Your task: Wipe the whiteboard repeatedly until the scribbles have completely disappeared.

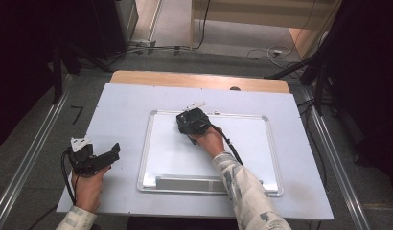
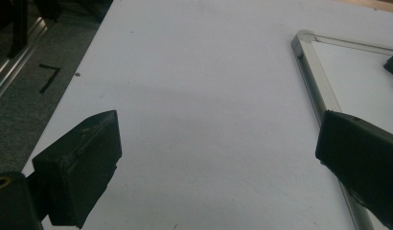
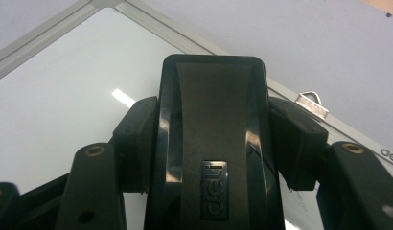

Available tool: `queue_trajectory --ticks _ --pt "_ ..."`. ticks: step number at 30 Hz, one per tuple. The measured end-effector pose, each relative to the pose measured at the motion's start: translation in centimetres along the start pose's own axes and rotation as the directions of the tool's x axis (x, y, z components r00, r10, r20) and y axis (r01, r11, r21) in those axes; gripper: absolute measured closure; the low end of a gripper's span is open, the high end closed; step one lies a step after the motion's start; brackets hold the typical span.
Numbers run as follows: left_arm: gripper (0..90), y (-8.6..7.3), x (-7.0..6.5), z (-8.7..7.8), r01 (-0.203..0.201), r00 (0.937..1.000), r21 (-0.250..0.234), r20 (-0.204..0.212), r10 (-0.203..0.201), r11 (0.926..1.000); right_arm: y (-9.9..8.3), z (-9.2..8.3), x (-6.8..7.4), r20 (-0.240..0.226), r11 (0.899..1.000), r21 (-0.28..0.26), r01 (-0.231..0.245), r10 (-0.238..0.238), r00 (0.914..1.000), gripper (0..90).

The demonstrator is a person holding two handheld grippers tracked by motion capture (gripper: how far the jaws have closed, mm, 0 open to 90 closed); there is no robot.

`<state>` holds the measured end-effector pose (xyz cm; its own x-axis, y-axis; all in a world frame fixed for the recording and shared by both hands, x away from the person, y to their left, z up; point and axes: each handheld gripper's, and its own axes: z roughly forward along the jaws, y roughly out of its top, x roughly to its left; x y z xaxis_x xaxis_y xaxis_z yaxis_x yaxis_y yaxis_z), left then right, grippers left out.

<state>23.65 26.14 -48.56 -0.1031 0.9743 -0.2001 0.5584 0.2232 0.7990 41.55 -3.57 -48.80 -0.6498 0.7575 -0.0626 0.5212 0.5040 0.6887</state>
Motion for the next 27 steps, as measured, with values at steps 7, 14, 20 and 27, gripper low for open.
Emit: queue_trajectory --ticks 7,14,20,27 --pt "2.1 0.0 0.0 0.0 0.004 1.0 -0.002 -0.001 -0.004 1.0 0.3 0.2 0.4 -0.014 1.0 0.001 0.007 -0.007 0.9999 38.3" --pt "2.1 -0.1 0.2 -0.1 0.005 1.0 -0.001 -0.003 -0.005 1.0 0.3 0.2 0.3 -0.016 1.0 0.004 -0.001 0.001 0.9999 38.2" --pt "2.1 -0.1 0.3 -0.2 0.008 0.9999 -0.002 -0.008 -0.008 1.0 0.0 0.0 -0.2 -0.017 1.0 0.011 -0.003 0.003 0.9999 38.3" --pt "2.2 -0.1 0.2 -0.2 0.006 1.0 -0.002 -0.007 -0.006 1.0 -0.5 -0.5 -1.1 -0.006 1.0 0.018 -0.003 0.003 1.0 38.3"
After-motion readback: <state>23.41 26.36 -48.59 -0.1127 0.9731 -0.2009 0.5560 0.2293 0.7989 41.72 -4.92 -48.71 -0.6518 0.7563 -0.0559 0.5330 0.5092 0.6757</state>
